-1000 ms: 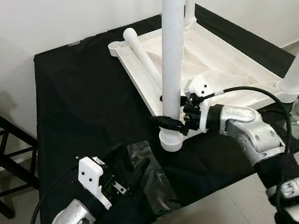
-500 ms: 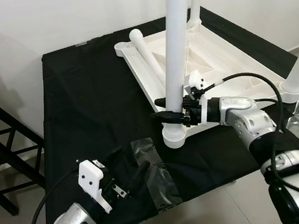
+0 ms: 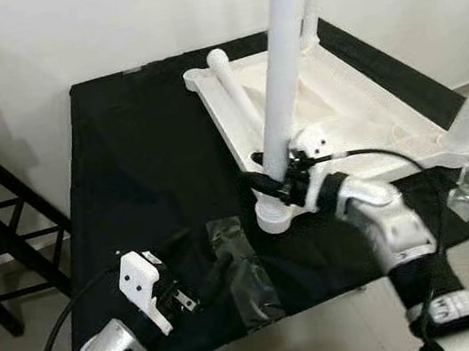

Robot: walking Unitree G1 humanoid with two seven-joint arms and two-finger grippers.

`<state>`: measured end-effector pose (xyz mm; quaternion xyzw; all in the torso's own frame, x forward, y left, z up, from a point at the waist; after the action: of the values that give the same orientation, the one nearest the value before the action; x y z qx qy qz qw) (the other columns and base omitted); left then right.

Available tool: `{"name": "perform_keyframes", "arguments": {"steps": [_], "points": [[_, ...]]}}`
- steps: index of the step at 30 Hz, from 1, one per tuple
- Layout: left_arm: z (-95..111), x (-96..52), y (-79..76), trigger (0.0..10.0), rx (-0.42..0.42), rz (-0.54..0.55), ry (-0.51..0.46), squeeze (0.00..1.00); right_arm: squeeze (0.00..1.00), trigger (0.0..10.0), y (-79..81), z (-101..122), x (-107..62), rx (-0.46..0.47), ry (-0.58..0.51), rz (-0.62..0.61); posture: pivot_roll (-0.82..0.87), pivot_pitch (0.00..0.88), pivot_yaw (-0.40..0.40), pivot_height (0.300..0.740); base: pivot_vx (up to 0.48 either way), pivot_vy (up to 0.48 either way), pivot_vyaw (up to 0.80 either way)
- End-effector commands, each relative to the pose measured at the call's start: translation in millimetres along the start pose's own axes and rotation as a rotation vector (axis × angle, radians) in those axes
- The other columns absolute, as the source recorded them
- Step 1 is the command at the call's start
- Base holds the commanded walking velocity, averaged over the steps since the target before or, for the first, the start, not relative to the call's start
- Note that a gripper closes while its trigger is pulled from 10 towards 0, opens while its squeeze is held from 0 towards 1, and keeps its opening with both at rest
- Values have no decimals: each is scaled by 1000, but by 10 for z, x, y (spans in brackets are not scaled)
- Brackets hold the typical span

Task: Building children table

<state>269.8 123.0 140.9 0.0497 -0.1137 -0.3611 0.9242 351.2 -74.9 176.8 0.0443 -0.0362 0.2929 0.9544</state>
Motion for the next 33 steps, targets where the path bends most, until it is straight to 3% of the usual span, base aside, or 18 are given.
{"name": "perform_keyframes", "arguments": {"steps": [1, 2, 4, 6, 9, 10, 11, 12, 16, 17, 18, 21, 23, 27, 28, 29, 33], "points": [[-11, -15, 28, 10000, -3, -12, 10, 0, 0, 0, 152, -316, -58, -37, 124, -49, -68, 191, 22, 740, 0, 0, 0], [-11, -15, 28, 10000, -3, -12, 10, 0, 0, 0, 152, -316, -58, -37, 124, -49, -68, 191, 22, 740, 0, 0, 0], [-12, 22, 32, 10000, -14, -20, 5, 0, 0, 0, -29, -397, -52, 49, 152, -119, -56, 182, 17, 740, 0, 0, 0], [-16, 36, 32, 10000, -12, -26, 7, 0, 0, 0, -93, -454, -53, 104, 170, -144, -54, 168, 8, 740, 0, 0, 0], [-20, 35, 51, 10000, -5, -4, 5, 0, 0, 0, -25, -483, -43, 70, 208, -131, -58, 169, 6, 740, 0, 0, 0], [-20, 36, 56, 10000, -4, 3, 3, 0, 0, 3961, -21, -483, -46, 62, 214, -135, -60, 164, 6, 740, 0, 0, 0], [-20, 36, 56, 10000, -4, 3, 3, 0, 0, 3961, -21, -483, -46, 62, 214, -135, -60, 164, 6, 740, 0, 0, 0], [-20, 37, 58, 10000, -3, 6, 2, 0, 0, 10000, -32, -479, -58, 63, 217, -151, -60, 164, 6, 740, 0, 0, 0], [-21, 44, 54, 10000, -3, 5, 2, 0, 0, 10000, -43, -472, -74, 87, 218, -160, -59, 161, 3, 740, 0, 0, 0], [-21, 48, 48, 10000, -3, 1, 1, 0, 675, 10000, -23, -439, -83, 109, 214, -159, -58, 159, 5, 740, 0, 0, 0], [-23, 53, 39, 10000, -4, -3, 1, 0, 1000, 10000, 0, -393, -73, 130, 206, -132, -55, 157, 4, 740, 0, 0, 0], [-23, 59, 32, 10000, -5, -6, 1, 0, 1000, 10000, 27, -304, -40, 154, 186, -75, -53, 157, 1, 740, 0, 0, 0], [-24, 66, 21, 10000, -7, -8, -1, 0, 1000, 10000, 92, -71, 40, 72, 142, 129, -55, 155, -2, 740, 0, 0, 0], [-25, 68, 19, 10000, -7, -7, -2, 0, 1000, 10000, 110, 2, 58, 21, 133, 199, -55, 154, -4, 740, 0, 0, 0], [-25, 70, 17, 10000, -8, -5, -3, 0, 784, 10000, 112, 56, 78, -18, 125, 255, -52, 153, -7, 740, 0, 0, 0], [-25, 71, 15, 10000, -7, -2, -4, 0, 0, 10000, 113, 91, 106, -60, 133, 328, -44, 152, -9, 740, 0, 0, 0], [-27, 70, 7, 10000, -3, 3, -4, 0, 0, 10000, 80, 141, 151, -115, 160, 451, -34, 150, -11, 740, 0, 0, 0]]}}
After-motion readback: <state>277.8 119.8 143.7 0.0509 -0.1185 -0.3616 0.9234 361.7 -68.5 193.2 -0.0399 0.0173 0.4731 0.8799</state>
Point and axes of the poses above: a point about 5 cm out from each wrist's last joint towards the gripper, its own x axis pointing out of the wrist towards the gripper, its own z axis along the axis of the wrist's last joint, y = z × x, the point moved 4 cm from there along x, pointing out of the wrist towards the gripper, and after that the axes turned 7 degrees about x, right-handed, at the moved point
